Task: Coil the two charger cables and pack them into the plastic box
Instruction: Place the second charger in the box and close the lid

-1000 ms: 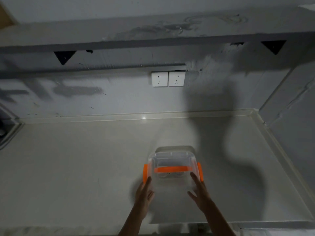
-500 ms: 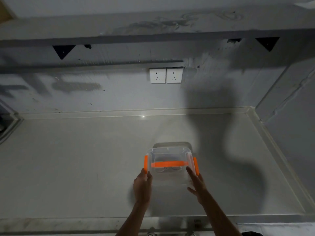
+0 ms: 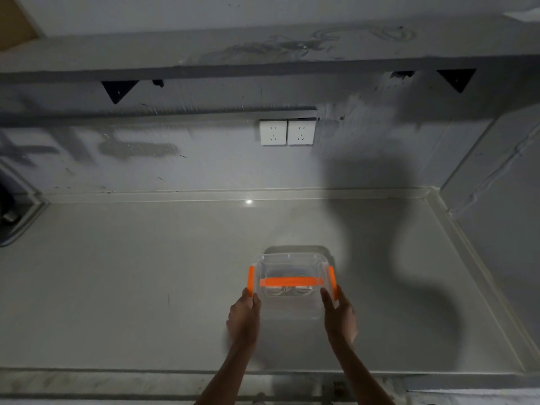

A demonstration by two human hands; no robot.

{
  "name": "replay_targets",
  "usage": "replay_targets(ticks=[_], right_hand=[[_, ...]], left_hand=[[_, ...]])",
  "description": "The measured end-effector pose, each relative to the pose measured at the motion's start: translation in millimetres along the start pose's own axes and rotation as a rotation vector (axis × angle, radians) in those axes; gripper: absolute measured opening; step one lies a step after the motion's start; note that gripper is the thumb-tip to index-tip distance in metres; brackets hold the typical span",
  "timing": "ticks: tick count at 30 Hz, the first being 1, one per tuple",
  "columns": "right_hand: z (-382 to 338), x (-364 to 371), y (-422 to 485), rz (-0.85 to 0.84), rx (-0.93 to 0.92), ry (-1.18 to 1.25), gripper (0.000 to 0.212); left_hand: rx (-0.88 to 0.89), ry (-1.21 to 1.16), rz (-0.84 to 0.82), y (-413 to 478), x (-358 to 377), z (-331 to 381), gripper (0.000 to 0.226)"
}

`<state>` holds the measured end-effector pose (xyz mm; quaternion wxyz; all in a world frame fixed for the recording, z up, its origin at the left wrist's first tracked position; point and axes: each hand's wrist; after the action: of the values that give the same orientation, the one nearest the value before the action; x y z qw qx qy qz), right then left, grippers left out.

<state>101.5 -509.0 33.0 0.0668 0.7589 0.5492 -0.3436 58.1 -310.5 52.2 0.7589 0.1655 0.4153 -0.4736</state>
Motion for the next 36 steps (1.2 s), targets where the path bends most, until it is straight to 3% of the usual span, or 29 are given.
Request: replay_targets(ticks=[7,12,15,18,20,23,26,36], right_hand=[[-4.0,-1.8,-6.3,0.173,-0.139,-0.215,0.038],[-2.3,-4.0,-3.1,0.042,-0.17,-0.306,0.048],[10.4,-2.5,-9.3,0.011,-0.29,-0.43,0.063],[22.2,3.9,-27.3,-0.024,-0.562,-0.562,0.058],[23.2,9.1,-34.1,-0.036,-0.625,-0.592,0.061],[13.3,17.1,-26.3,0.001,-0.602,-0.576,0.061],[-4.0,24.8,-4.6,-0.057,-0.548,-0.573,0.041],[-94.2,37.8,65.7,-0.298,-0.437,-0.682,0.045]], left_hand=[[-0.012,0.048,-0.028,0.4,-0.5,-0.1,0.035],[0.007,-0.049,-0.052,-3.2,-0.5,-1.8,0.046],[0.273,0.193,-0.004,-15.5,5.6,-2.7,0.06],[0.511,0.346,-0.061,-28.4,17.3,0.2,0.073],[0.579,0.386,-0.113,-28.1,22.3,0.2,0.073],[0.596,0.38,-0.133,-12.3,24.6,-2.1,0.07],[0.578,0.413,-0.204,15.3,23.1,3.6,0.072],[0.442,0.609,-0.569,131.1,-6.0,70.3,0.065]])
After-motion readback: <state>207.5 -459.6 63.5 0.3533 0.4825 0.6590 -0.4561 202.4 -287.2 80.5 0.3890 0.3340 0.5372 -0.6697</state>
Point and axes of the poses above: each hand's wrist, its own y-axis towards the middle knuckle, its own x-axis out of the palm, z = x × y, and after that the axes turned 6 degrees about x, right-handed
